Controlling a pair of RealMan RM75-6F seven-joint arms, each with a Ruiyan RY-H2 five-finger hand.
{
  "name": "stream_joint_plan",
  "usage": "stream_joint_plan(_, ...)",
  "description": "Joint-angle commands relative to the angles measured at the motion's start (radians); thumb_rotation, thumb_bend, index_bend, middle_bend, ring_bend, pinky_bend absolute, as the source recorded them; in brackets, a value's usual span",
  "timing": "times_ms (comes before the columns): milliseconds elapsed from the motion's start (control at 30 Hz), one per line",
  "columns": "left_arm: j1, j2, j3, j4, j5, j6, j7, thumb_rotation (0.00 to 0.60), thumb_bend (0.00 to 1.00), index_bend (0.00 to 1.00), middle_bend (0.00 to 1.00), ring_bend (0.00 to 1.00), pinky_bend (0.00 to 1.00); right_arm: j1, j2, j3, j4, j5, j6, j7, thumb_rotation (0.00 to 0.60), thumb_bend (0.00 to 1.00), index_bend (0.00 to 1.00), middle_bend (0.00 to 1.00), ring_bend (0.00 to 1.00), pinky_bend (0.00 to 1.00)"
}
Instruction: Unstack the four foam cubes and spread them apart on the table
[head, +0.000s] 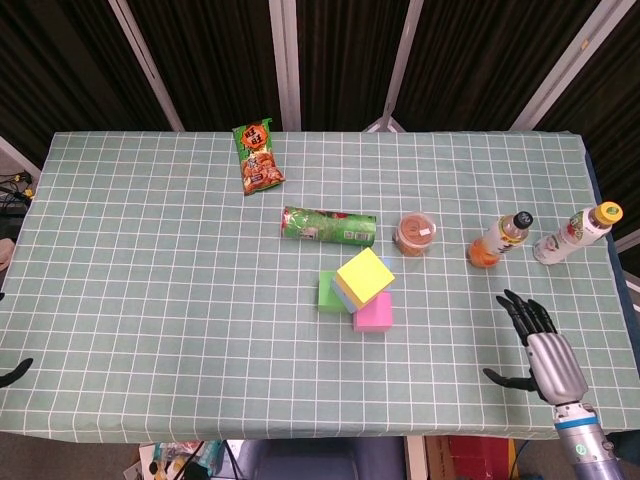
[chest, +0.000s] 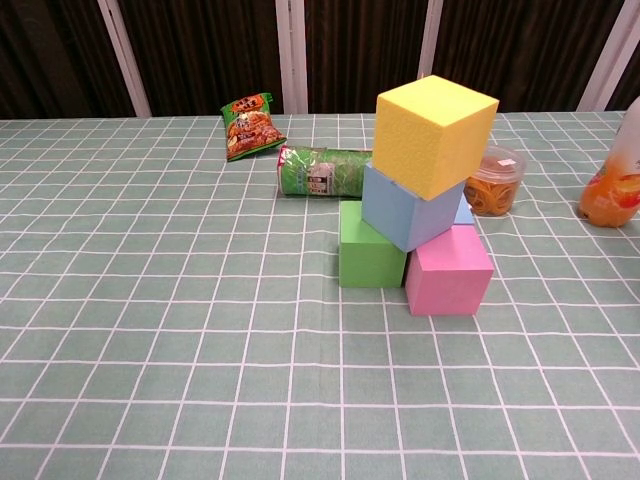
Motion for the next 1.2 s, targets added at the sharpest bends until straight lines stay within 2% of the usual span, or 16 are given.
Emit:
stream_joint_plan(33,-0.005,-0.004,0.001,-0.001,0.003,-0.007,0.011,0.6,0.14,0.16,0.0,0.0,0.0,0.027,0.016,0.044,-0.037,0.05,-0.02,0.003,0.6,0.04,0.0,0.0,0.09,0.0)
stream_joint_plan(233,-0.006,-0.006,-0.003,-0.004,-0.006,-0.008,0.017,0.6,0.14,0.16,0.0,0.0,0.0,0.085,0.059,0.128,-0.145,0.156,-0.071,-0.078,0.6,0.04,0.0,0.0,0.09,0.0)
stream_joint_plan(400,-0.004,-0.003,-0.005,-0.002,-0.01,-0.005,0.011,0.6,0.14,0.16,0.0,0.0,0.0,0.139,0.066,0.175,-0.226,0.249,-0.137,-0.139,0.6,0.04,0.0,0.0,0.09,0.0)
stream_joint_plan(733,-0.005,-0.001,-0.008,-0.001,-0.015,-0.007,0.008,0.6,0.14,0.16,0.0,0.0,0.0,0.263,0.031,0.216,-0.277,0.377,-0.276,-0.26,0.6,0.04,0.0,0.0,0.09,0.0)
stream_joint_plan(1200,-0.011,-0.004,-0.013,-0.001,-0.027,-0.017,0.02,0.6,0.14,0.16,0.0,0.0,0.0,0.39,-0.061,0.264,-0.273,0.508,-0.336,-0.363,0.6,0.04,0.0,0.0,0.09,0.0)
